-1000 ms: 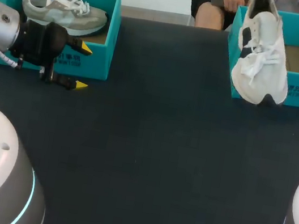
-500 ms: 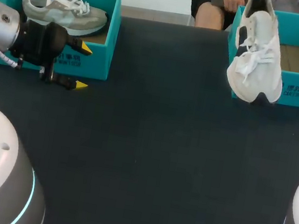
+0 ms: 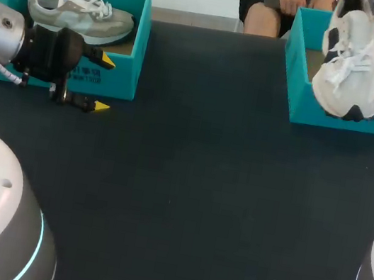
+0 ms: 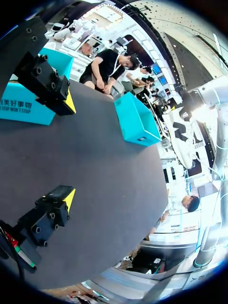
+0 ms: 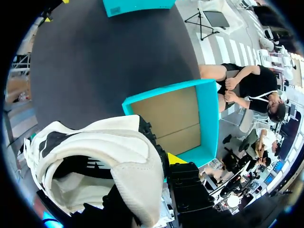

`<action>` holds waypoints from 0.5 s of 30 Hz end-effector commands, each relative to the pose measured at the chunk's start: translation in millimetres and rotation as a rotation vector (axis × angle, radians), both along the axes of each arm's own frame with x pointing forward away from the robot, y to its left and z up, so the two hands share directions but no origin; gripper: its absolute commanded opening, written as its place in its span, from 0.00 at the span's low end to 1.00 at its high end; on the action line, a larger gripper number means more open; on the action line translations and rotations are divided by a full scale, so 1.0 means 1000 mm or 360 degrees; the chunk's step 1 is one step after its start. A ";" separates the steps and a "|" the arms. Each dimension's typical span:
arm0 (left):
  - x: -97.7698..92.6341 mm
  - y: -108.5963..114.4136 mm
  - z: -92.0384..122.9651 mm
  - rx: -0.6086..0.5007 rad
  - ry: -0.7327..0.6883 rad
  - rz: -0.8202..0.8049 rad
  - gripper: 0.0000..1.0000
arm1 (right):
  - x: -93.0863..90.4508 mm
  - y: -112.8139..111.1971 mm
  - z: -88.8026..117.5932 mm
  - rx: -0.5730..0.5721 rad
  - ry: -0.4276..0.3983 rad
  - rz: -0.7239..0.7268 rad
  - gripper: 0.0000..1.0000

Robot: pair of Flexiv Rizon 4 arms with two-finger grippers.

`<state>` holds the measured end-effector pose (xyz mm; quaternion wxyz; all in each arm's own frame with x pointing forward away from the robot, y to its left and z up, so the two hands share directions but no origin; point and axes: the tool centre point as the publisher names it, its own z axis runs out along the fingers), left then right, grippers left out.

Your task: Take the shoe out of the shoebox, open the shoe tongue, remove and reinsert the insole, then place the shoe into the shoebox

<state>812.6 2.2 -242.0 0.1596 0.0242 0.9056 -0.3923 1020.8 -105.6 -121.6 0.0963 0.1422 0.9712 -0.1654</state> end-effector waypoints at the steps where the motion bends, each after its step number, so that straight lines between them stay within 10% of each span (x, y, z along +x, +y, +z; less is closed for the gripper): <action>1: -0.001 0.000 0.000 0.0007 0.0000 0.0003 1.00 | 0.019 -0.036 -0.004 0.0000 0.0038 0.0048 0.00; 15: -0.001 0.000 0.000 0.0007 0.0000 0.0003 1.00 | 0.061 -0.156 -0.022 -0.0059 0.0148 -0.0127 0.00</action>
